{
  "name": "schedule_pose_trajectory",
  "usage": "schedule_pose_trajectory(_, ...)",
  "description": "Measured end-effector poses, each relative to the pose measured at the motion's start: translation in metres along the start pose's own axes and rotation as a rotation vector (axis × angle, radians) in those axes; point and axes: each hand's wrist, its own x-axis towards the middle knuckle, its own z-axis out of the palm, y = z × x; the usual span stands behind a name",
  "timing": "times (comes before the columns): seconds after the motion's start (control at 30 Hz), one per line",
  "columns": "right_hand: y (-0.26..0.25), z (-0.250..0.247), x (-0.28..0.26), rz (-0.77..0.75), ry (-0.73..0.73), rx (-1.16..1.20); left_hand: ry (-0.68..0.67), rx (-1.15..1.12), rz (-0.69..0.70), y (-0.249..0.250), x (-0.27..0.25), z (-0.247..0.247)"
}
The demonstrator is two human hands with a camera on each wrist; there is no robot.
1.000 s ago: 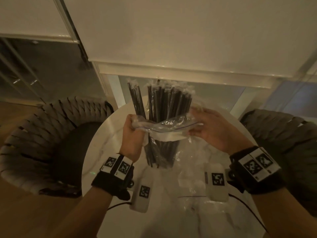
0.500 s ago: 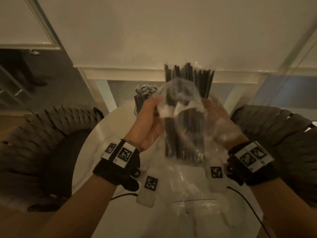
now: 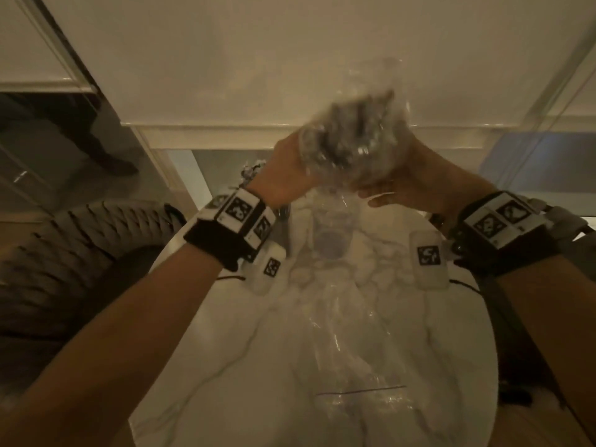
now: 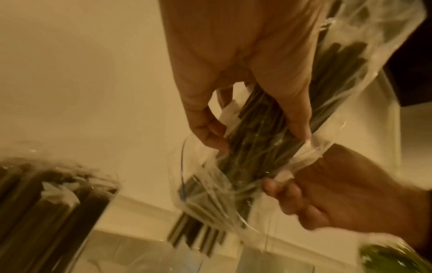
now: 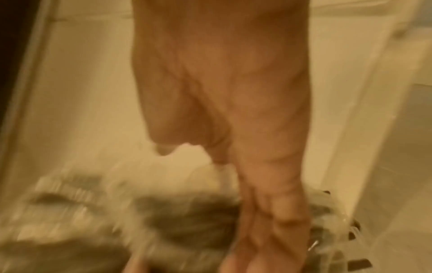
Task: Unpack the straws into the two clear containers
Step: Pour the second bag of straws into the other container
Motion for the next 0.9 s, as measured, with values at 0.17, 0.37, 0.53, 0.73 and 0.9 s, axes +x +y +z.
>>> schedule_pose_trajectory(0.17,-0.009,-0.015,0.014,-0.017,0.038,-0.481,-0.082,-0.106,-0.154,-0.005,0.031,-0.011)
schedule_pose_trajectory(0.37,-0.001,-0.015,0.045,-0.08,0.351,-1.208,-0.06,-0.243,-0.221,-0.026,0.05,-0.002)
schedule_pose_trajectory(0.53,0.016,-0.019,0.064,-0.134,0.353,-0.91,-0.03,-0.282,-0.283,-0.045,0.059,-0.004)
schedule_pose_trajectory(0.73,0.032,-0.014,0.076,-0.185,0.332,-0.854,-0.029,-0.153,-0.303,-0.052,0.066,-0.011)
schedule_pose_trajectory(0.9,0.033,-0.014,0.074,-0.202,0.285,-0.843,-0.019,-0.021,-0.264,-0.054,0.068,-0.015)
